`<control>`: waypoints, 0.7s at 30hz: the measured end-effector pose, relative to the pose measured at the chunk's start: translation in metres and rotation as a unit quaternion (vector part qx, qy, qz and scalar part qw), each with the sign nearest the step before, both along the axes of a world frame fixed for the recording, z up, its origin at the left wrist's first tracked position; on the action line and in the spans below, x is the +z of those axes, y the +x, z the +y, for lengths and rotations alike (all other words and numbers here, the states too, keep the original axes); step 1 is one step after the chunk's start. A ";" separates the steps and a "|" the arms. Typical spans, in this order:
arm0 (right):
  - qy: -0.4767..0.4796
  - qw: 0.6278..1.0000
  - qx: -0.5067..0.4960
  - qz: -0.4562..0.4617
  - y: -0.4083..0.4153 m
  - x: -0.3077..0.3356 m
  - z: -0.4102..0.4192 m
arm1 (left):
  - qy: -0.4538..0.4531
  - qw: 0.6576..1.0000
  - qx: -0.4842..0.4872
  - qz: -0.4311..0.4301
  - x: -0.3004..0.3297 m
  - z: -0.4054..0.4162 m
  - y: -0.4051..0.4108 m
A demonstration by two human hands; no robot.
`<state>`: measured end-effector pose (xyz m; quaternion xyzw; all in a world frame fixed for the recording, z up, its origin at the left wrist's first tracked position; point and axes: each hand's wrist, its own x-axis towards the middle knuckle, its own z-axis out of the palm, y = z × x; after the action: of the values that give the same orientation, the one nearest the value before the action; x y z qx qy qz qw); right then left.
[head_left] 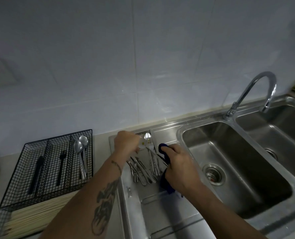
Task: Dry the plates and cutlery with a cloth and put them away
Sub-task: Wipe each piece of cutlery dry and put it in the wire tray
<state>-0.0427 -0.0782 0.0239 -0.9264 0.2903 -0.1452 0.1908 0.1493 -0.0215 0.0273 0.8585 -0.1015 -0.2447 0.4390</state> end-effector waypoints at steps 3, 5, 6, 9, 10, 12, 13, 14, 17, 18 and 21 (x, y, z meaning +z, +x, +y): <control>-0.048 0.996 0.068 0.039 0.003 0.009 0.023 | -0.020 0.999 0.023 0.013 -0.002 0.018 -0.025; -0.029 0.989 0.142 0.038 -0.004 0.009 0.032 | -0.010 1.000 0.024 0.003 0.001 0.034 -0.032; -0.001 0.985 0.173 0.028 -0.011 0.009 0.034 | -0.010 0.999 0.036 0.001 0.001 0.042 -0.032; 0.031 0.977 0.210 0.010 -0.037 0.011 0.039 | -0.037 0.996 0.077 0.029 0.010 0.069 -0.032; 0.021 0.978 0.209 -0.007 -0.044 0.012 0.044 | -0.038 0.995 0.086 0.035 0.013 0.075 -0.033; -0.024 0.980 0.189 -0.053 -0.053 0.018 0.059 | -0.042 0.994 0.094 0.038 0.018 0.084 -0.040; -0.052 0.982 0.169 -0.066 -0.052 0.019 0.068 | -0.044 0.994 0.097 0.032 0.019 0.086 -0.043; -0.079 0.984 0.143 -0.068 -0.049 0.021 0.078 | -0.042 0.994 0.100 0.025 0.021 0.088 -0.047; -0.125 0.989 0.080 -0.018 -0.036 0.025 0.098 | -0.057 0.992 0.115 0.007 0.027 0.093 -0.055; -0.130 0.989 0.068 0.002 -0.035 0.025 0.098 | -0.061 0.991 0.122 -0.001 0.029 0.095 -0.054; -0.099 0.994 0.017 0.037 -0.048 0.029 0.084 | -0.083 0.986 0.145 -0.015 0.035 0.106 -0.056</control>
<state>-0.0906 0.0061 0.0526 -0.9502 0.2660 -0.1357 0.0893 0.0934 0.0849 0.0625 0.8282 -0.0027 -0.1563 0.5382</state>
